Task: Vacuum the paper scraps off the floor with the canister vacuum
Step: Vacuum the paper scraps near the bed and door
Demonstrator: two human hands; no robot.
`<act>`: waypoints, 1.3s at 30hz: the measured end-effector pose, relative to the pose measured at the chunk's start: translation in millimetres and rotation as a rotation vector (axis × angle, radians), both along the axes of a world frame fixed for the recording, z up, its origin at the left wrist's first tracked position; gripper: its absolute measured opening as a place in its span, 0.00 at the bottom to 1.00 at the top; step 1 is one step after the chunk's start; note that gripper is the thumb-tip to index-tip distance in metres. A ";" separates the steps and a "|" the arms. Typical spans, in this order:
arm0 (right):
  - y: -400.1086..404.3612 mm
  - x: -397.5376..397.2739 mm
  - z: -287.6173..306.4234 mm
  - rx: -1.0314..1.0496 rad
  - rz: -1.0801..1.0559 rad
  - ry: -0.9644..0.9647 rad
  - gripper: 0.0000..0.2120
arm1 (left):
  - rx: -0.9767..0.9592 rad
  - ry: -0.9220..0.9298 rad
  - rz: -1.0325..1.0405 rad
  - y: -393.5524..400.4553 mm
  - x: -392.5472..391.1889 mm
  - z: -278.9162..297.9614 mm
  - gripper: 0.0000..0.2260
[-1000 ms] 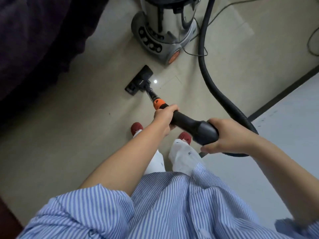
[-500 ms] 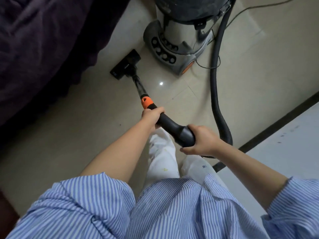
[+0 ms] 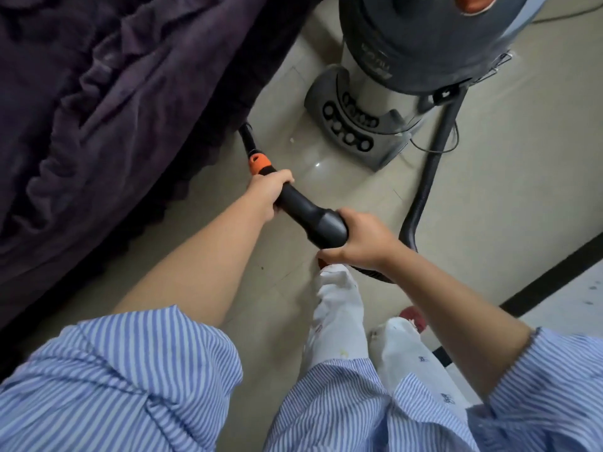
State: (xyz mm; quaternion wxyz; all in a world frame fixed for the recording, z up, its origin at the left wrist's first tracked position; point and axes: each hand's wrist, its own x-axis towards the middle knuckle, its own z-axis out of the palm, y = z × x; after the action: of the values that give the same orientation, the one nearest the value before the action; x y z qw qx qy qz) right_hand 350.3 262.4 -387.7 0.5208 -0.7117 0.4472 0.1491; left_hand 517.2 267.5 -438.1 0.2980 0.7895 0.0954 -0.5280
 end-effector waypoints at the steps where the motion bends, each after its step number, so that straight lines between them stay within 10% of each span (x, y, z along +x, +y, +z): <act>1: -2.6 0.2 5.5 -0.022 -0.006 0.002 0.21 | -0.014 -0.005 0.024 -1.5 0.6 3.2 0.13; 39: 104.8 -264.5 89.5 -0.049 0.230 -0.014 0.17 | 0.004 0.114 0.143 142.0 -271.1 78.6 0.06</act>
State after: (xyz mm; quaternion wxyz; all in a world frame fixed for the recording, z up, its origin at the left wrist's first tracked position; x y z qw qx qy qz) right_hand 85.8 367.2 -298.3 0.4859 -0.7717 0.3627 0.1921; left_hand 246.2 409.4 -359.5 0.3273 0.7499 0.1692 -0.5495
